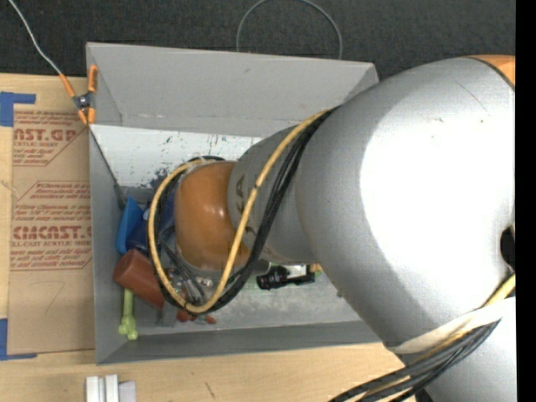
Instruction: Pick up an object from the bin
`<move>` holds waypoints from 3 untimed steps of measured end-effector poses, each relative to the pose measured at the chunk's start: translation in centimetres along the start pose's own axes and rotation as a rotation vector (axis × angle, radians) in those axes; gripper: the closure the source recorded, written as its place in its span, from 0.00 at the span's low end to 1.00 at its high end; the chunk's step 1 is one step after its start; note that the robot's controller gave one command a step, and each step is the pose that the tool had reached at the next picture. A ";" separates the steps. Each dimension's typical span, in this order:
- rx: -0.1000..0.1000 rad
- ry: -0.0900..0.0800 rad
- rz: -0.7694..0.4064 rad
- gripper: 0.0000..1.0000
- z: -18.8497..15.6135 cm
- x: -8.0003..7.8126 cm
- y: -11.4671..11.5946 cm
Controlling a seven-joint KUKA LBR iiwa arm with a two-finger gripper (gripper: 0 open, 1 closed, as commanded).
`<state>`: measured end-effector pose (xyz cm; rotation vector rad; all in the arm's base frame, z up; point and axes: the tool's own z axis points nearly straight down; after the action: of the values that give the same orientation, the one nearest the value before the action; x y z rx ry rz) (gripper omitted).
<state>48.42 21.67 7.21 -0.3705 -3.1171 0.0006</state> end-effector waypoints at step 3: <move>0.000 0.004 -0.002 1.00 -6.7 0.2 0.1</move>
Offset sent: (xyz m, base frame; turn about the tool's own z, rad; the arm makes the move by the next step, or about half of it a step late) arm -0.0001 0.0000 0.1249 0.0000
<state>48.29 21.77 13.86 -0.3670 -3.1135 0.0007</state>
